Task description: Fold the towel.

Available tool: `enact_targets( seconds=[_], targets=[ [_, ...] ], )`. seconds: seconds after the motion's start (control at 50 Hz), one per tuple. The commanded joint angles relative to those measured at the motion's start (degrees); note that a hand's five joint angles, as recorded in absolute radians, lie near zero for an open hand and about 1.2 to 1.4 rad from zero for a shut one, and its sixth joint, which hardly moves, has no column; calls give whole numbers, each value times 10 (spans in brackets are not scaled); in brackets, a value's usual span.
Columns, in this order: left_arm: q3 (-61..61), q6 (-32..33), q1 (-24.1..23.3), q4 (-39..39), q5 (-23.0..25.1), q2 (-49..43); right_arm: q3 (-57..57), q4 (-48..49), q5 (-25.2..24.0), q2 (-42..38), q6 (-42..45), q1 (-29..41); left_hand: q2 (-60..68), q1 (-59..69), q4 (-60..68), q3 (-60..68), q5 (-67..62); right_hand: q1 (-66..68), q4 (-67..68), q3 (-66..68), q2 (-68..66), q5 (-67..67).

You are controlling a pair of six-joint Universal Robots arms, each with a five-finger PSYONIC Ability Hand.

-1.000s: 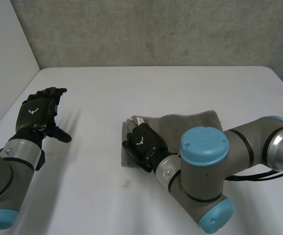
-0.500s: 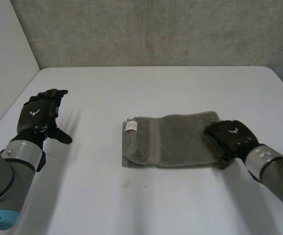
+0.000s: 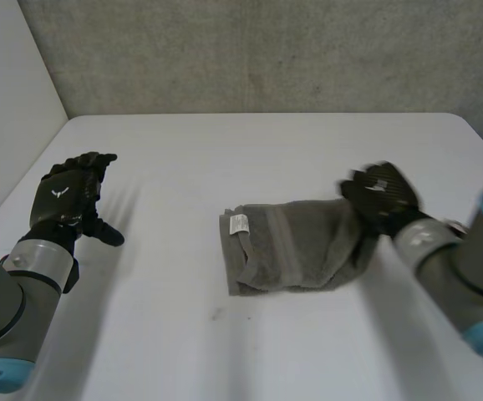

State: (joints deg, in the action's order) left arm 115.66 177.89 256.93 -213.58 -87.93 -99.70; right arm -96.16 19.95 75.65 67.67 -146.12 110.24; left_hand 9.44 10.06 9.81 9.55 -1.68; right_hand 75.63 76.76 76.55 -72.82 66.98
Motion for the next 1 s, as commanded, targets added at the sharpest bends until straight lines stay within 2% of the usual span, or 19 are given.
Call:
enact_targets(
  seconds=[0.02,0.14,0.2,0.22,0.24,0.26,0.28,0.3,0.38,0.44,0.46,0.5,0.56,0.62,0.72,0.78,0.82,0.86,1.0],
  targets=[
    [-2,5,-4,6,-2,13,141,-67,-1,-95,46,174,6,-1,2,4,17,44,32,35,-72,30],
    [-11,4,-5,28,-3,49,179,-120,-1,-159,76,230,6,-1,2,4,17,44,32,35,-72,30],
    [-33,4,-14,71,-3,69,186,-140,6,-176,85,242,6,-1,2,4,17,44,32,35,-72,30],
    [-50,4,-23,96,-4,78,185,-141,13,-170,80,241,6,-1,2,4,17,-137,-148,-146,109,-151],
    [-68,3,-34,121,-6,81,179,-142,23,-155,72,239,6,-1,2,4,17,-435,-447,-445,407,-449],
    [-68,3,-34,121,-6,81,179,-142,23,-155,72,239,6,-1,2,4,17,-438,-450,-448,410,-452],
    [-89,3,-45,147,-7,79,172,-140,39,-129,57,238,6,-1,2,4,17,-603,-615,-613,575,-617],
    [-114,3,-60,170,-8,76,165,-136,54,-102,31,237,6,-1,2,4,17,-643,-655,-652,615,-657],
    [-171,2,-100,215,-22,50,138,-120,69,-57,-40,215,6,-1,2,4,17,-656,-668,-665,628,-670],
    [-279,5,-176,270,-87,-21,94,-114,69,-1,-144,136,8,2,4,7,15,-656,-668,-665,628,-670],
    [-279,5,-176,270,-88,-21,94,-114,69,-1,-145,136,8,2,4,7,15,-656,-668,-665,628,-670],
    [-347,6,-220,303,-126,-77,77,-119,68,29,-209,98,11,5,7,10,11,-656,-668,-665,628,-670],
    [-385,5,-237,322,-140,-110,72,-120,64,33,-237,86,11,5,7,10,11,-656,-668,-665,628,-670],
    [-473,2,-281,366,-147,-205,70,-127,36,20,-289,44,13,7,9,12,10,-656,-668,-665,628,-670],
    [-518,1,-310,388,-153,-280,92,-147,10,-33,-289,30,16,10,12,15,6,-656,-668,-665,628,-670],
    [-521,2,-313,390,-175,-314,118,-166,6,-76,-282,29,16,10,12,15,6,-656,-668,-665,628,-670],
    [-519,1,-313,390,-204,-341,138,-174,7,-120,-258,30,14,8,11,13,8,-656,-668,-665,628,-670],
    [-516,1,-313,389,-212,-353,145,-174,7,-137,-240,31,14,8,11,13,8,-656,-668,-665,628,-670],
    [-488,0,-313,386,-215,-368,155,-173,9,-170,-149,31,14,8,11,13,8,-656,-668,-665,628,-670]
  ],
)
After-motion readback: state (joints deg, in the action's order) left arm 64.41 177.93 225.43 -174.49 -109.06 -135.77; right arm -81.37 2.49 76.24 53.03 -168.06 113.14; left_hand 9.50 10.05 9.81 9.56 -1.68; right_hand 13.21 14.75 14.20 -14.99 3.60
